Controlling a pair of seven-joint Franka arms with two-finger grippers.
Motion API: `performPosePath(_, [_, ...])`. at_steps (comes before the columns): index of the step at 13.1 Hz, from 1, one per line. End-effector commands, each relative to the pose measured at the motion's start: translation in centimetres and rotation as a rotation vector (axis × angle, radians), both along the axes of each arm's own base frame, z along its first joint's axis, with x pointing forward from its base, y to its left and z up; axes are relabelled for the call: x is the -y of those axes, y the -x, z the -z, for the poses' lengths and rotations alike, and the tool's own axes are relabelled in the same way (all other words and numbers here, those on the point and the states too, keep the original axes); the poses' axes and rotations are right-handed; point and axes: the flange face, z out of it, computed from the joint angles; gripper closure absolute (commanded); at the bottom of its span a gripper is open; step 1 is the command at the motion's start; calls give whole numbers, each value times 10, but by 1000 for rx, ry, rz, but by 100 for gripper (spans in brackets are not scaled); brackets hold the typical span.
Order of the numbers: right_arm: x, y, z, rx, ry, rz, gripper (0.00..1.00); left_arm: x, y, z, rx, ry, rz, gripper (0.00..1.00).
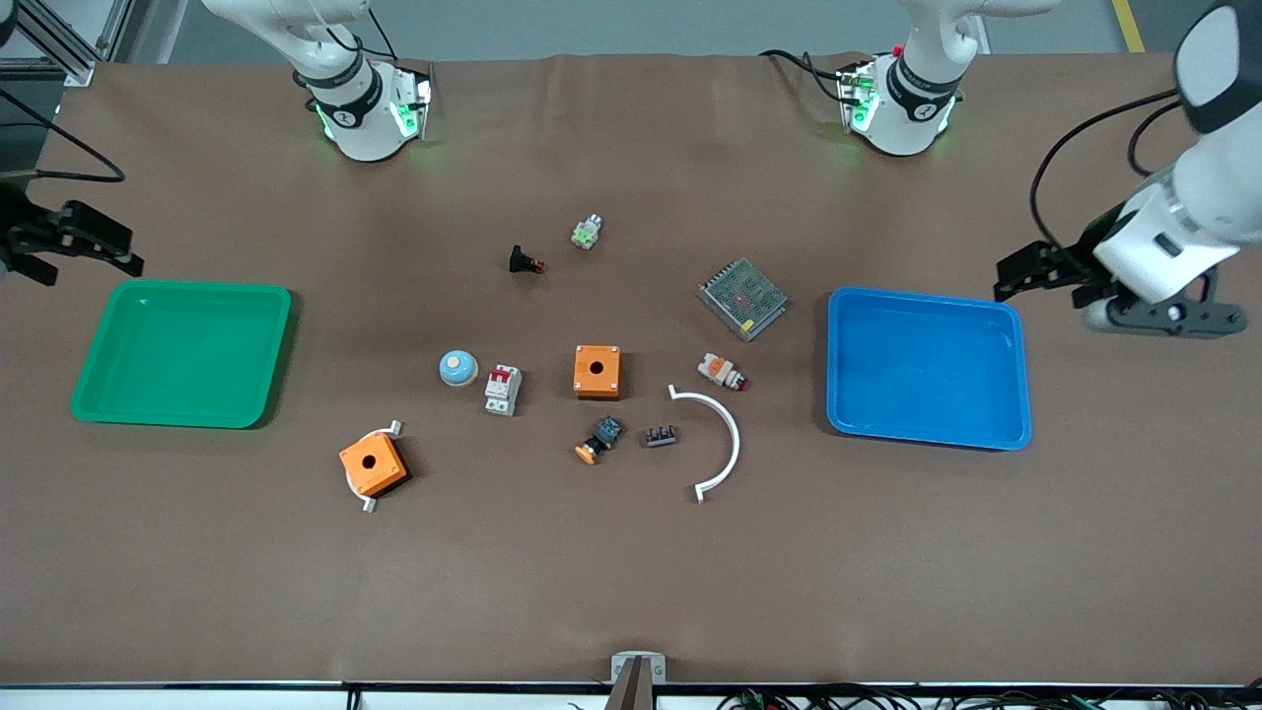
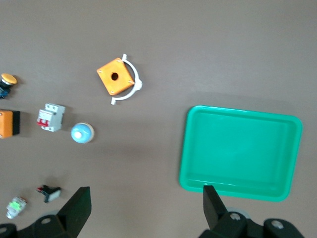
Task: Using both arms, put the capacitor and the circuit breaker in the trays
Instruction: 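Reach the right gripper to the breaker while the left gripper reaches the capacitor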
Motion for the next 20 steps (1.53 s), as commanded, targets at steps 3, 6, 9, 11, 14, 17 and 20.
performPosePath(3, [-112,-34,83,-48,16,36,0,95,-40,41,-44,-20,-42,0])
performPosePath(6, [-179,-51,157,-88,45,103,0,160,-57,72,5,-9,-121,0])
performPosePath(9, [-255,-51,227,-96,66,170,2,215,-59,112,45,6,-184,0])
performPosePath(11, [-288,-47,258,-84,66,153,7,241,-64,135,92,38,-241,0])
performPosePath(14, [-310,-45,304,-98,69,168,13,268,-70,171,116,65,-280,0])
performPosePath(17, [-319,-44,343,-104,76,162,20,300,-69,217,128,80,-295,0])
performPosePath(20, [-324,-46,370,-124,37,193,22,340,-64,242,191,141,-332,0])
